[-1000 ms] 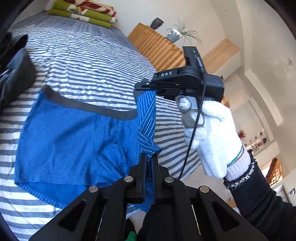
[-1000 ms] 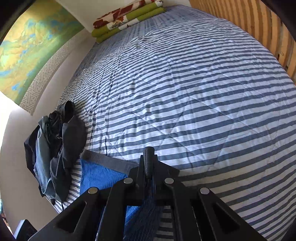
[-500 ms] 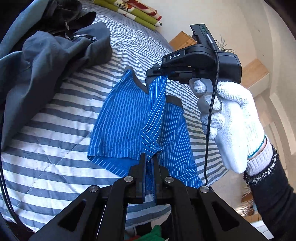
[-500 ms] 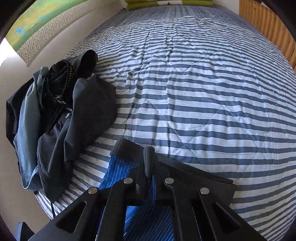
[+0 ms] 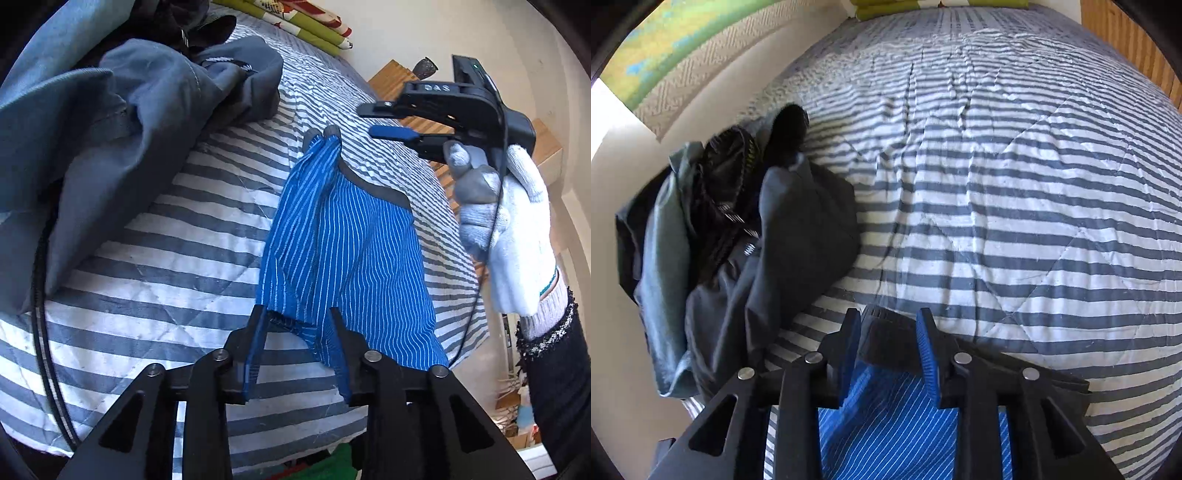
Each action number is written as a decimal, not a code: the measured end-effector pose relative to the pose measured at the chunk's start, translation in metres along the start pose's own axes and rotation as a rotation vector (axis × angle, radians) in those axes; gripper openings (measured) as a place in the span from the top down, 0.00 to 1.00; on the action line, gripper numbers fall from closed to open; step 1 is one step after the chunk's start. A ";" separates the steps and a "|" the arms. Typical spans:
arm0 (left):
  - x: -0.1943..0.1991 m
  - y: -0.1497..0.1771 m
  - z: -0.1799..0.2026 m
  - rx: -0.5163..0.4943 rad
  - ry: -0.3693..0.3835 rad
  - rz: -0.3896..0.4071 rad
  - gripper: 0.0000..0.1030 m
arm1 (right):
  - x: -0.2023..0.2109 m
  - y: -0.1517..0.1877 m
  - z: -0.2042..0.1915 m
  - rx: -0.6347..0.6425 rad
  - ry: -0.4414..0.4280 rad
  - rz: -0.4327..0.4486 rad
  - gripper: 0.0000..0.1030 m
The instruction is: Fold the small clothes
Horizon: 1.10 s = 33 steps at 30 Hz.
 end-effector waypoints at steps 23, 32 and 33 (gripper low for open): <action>-0.074 -0.104 0.028 -0.200 -0.118 -0.152 0.31 | 0.041 0.151 0.133 -0.183 -0.185 -0.015 0.67; -0.078 -0.098 0.009 -0.188 -0.119 -0.184 0.33 | 0.030 0.165 0.129 -0.193 -0.237 -0.021 0.67; -0.081 -0.098 0.008 -0.191 -0.121 -0.189 0.34 | 0.030 0.165 0.130 -0.200 -0.244 -0.020 0.67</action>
Point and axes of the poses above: each gripper's, at about its wrist camera, not at the fingertips, and x roughly against the way its jaws point, z to its right, y to its underside, the point moved 4 cm from there along -x, roughly the way its jaws point, and after that the axes turned 5 degrees about y, right-handed, at the moved point
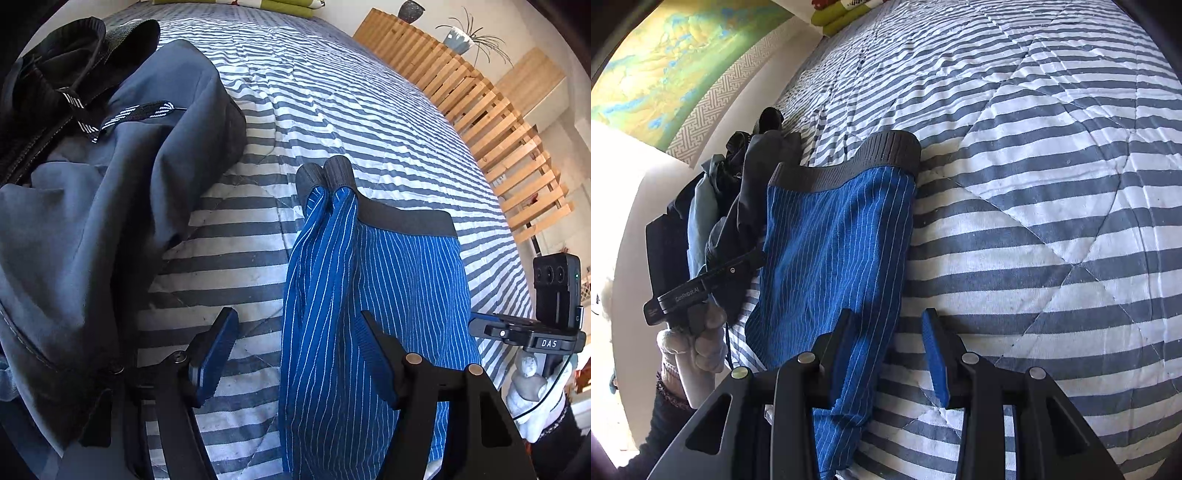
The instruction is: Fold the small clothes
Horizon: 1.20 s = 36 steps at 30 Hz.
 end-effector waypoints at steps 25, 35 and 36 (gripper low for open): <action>0.038 0.005 0.016 0.070 0.203 0.091 0.96 | 0.029 -0.011 -0.015 -0.008 -0.202 0.094 0.92; 0.139 0.052 0.073 0.056 0.321 0.172 0.96 | 0.136 0.013 -0.041 0.049 -0.276 0.255 0.92; 0.140 0.058 0.078 0.071 0.322 0.161 0.96 | 0.146 0.019 -0.043 0.063 -0.276 0.258 0.92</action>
Point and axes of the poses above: each gripper's, at about its wrist camera, not at the fingertips, and x roughly against the way its jaws point, z to its right, y to its underside, the point moved 4 cm from there along -x, roughly the way its jaws point, and after that the axes turned 5 degrees about y, right-handed, at the moved point
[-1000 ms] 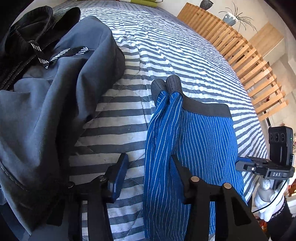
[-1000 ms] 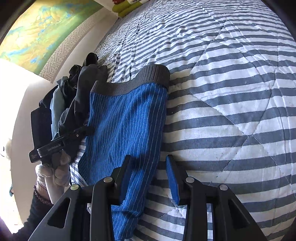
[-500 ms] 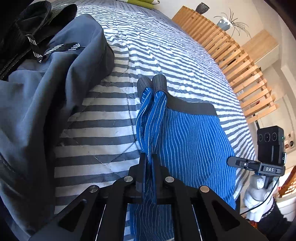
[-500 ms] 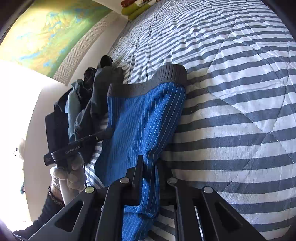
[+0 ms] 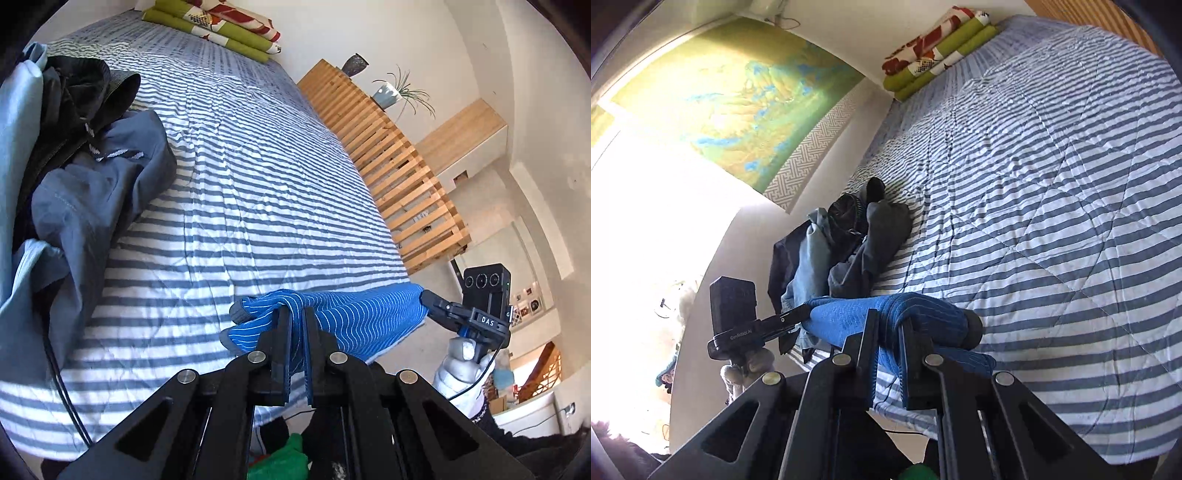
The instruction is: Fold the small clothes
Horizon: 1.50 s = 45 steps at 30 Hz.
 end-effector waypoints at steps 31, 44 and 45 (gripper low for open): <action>-0.042 0.002 -0.078 0.173 -0.122 -0.106 0.96 | -0.092 0.048 0.020 -0.040 0.066 -0.229 0.94; -0.034 -0.018 -0.063 0.227 -0.044 -0.159 0.96 | -0.036 0.026 0.000 -0.099 -0.021 -0.098 0.94; -0.047 -0.027 -0.077 0.255 -0.050 -0.160 0.96 | -0.050 0.019 0.013 -0.134 -0.008 -0.110 0.94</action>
Point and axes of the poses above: each gripper's, at about its wrist camera, not at the fingertips, and x roughly against the way its jaws point, z to its right, y to its underside, the point moved 4 cm from there along -x, roughly the way its jaws point, and after that the axes turned 5 degrees about y, right-handed, at the moved point
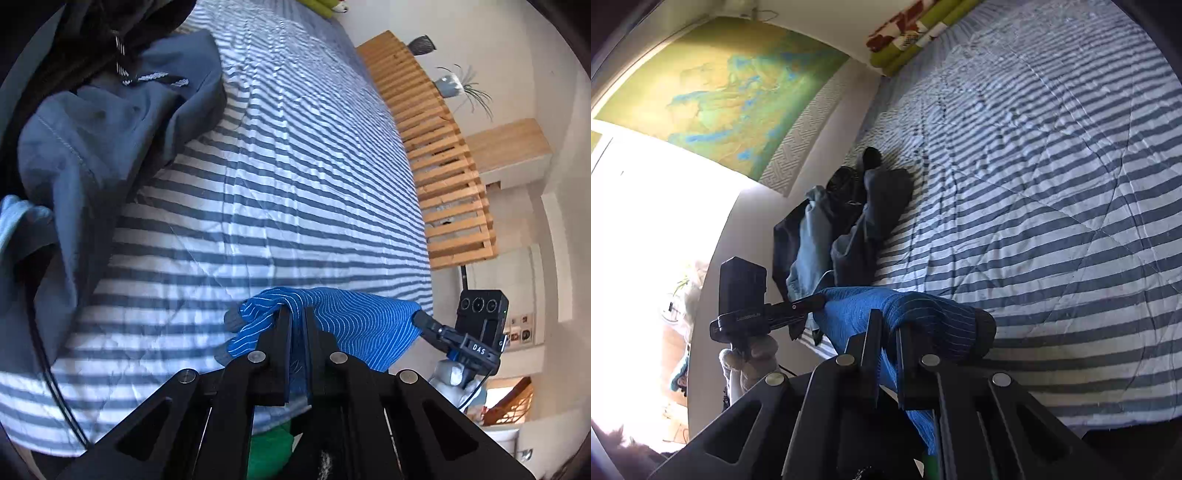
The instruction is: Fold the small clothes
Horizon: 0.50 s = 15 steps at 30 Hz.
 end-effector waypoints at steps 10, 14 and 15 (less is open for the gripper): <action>-0.058 -0.080 -0.032 0.015 -0.155 0.030 0.78 | -0.064 -0.073 0.088 -0.169 0.112 -0.041 0.94; -0.040 -0.086 -0.032 -0.011 -0.185 0.086 0.75 | -0.070 -0.078 0.090 -0.162 0.137 -0.053 0.94; -0.035 -0.083 -0.029 -0.031 -0.185 0.096 0.75 | -0.071 -0.080 0.091 -0.169 0.137 -0.053 0.94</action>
Point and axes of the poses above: each gripper's, at about its wrist camera, not at the fingertips, and x roughly against the way its jaws point, z to its right, y to its underside, the point moved 4 cm from there along -x, roughly the way its jaws point, and after that the axes turned 5 degrees about y, right-handed, at the moved point
